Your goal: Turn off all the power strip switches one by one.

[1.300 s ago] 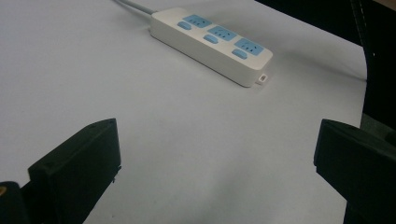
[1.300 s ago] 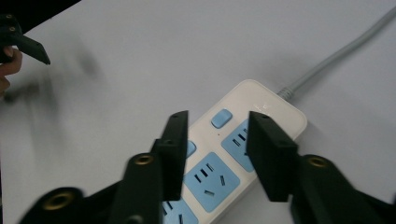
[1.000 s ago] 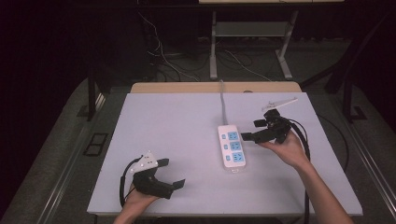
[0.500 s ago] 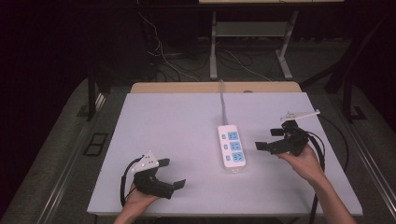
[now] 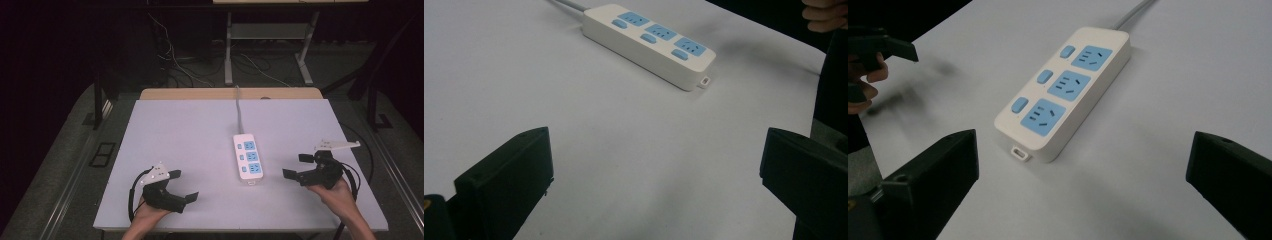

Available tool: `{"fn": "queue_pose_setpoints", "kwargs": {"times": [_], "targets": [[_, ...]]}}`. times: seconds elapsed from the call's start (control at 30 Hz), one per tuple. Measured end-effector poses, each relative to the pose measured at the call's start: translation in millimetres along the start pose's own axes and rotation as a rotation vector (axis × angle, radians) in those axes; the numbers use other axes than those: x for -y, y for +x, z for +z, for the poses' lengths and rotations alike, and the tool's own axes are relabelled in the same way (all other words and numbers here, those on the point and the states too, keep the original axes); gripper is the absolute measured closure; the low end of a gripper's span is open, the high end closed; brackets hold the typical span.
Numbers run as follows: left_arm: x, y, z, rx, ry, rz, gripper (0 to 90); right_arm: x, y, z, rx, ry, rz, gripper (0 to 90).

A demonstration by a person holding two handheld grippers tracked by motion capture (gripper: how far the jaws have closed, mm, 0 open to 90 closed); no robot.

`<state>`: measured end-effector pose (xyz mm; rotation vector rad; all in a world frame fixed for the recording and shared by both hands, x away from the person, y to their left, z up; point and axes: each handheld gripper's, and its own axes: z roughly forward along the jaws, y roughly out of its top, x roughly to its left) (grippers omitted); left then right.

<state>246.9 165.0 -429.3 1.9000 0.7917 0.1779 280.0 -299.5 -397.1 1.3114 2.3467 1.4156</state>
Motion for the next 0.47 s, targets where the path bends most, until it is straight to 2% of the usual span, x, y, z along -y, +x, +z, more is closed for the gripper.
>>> {"fn": "queue_pose_setpoints", "kwargs": {"times": [0.03, 0.2, 0.47], "targets": [[0.1, -0.1, -0.3, 0.000, -0.001, 0.000, 0.0, 10.7, 2.1, -1.2, 0.005, -0.006, 0.001, 0.4], [0.4, 0.0, 0.3, 0.000, 0.005, -0.002, 0.0, 27.4, 4.5, -0.3, 0.026, -0.003, -0.006, 0.4], [0.6, 1.8, 1.3, -0.003, 0.015, -0.007, 0.0, 40.7, 9.9, 0.5, 0.032, -0.022, -0.023, 0.4]]}}
